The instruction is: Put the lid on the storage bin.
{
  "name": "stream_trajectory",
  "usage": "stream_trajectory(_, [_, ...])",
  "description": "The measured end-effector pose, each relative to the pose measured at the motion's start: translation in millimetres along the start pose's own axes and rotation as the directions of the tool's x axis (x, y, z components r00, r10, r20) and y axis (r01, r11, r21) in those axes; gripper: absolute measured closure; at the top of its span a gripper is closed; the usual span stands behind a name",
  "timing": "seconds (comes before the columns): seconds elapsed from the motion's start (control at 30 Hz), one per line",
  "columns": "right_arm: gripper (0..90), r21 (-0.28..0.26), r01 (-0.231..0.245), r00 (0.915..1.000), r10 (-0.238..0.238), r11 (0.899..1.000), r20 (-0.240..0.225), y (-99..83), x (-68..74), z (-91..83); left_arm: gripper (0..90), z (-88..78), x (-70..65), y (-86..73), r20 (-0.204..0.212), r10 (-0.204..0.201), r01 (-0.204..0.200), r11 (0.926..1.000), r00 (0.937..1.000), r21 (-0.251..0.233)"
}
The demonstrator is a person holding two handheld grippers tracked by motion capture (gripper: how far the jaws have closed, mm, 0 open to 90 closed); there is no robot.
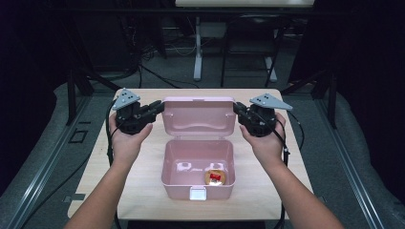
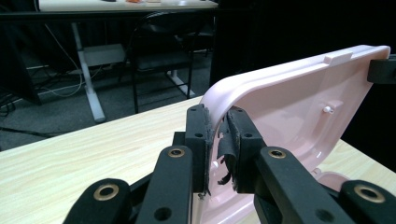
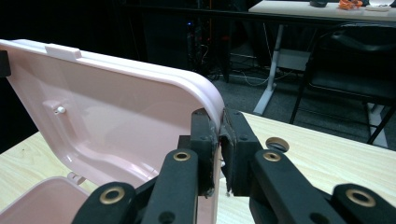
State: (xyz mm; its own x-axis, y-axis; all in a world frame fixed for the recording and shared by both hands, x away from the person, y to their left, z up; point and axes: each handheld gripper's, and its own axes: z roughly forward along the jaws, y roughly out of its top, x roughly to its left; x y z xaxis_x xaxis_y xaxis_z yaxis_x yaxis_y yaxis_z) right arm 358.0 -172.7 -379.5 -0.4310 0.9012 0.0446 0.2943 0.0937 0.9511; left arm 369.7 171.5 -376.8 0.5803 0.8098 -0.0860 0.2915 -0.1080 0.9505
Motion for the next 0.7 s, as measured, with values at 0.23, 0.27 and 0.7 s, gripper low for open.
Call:
stream_trajectory(0.23, [83.0, 0.002, 0.001, 0.9999, -0.001, 1.0, -0.012, -1.9, 2.2, -7.2, 79.5, -5.5, -2.1, -1.6, 0.012, 0.003, -0.003, 1.0, 0.9999, 0.004])
stream_trajectory(0.27, [83.0, 0.002, 0.0, 0.9999, 0.0, 1.0, -0.014, -2.2, 2.4, -7.9, 79.5, -6.4, -2.3, -1.7, 0.013, 0.005, -0.005, 1.0, 0.9999, 0.007])
stream_trajectory(0.7, [82.8, 0.007, -0.004, 0.9998, 0.004, 1.0, -0.021, -4.3, 5.1, -14.4, 79.5, -13.2, -5.8, -3.9, 0.023, 0.015, -0.016, 0.9996, 0.9996, 0.025])
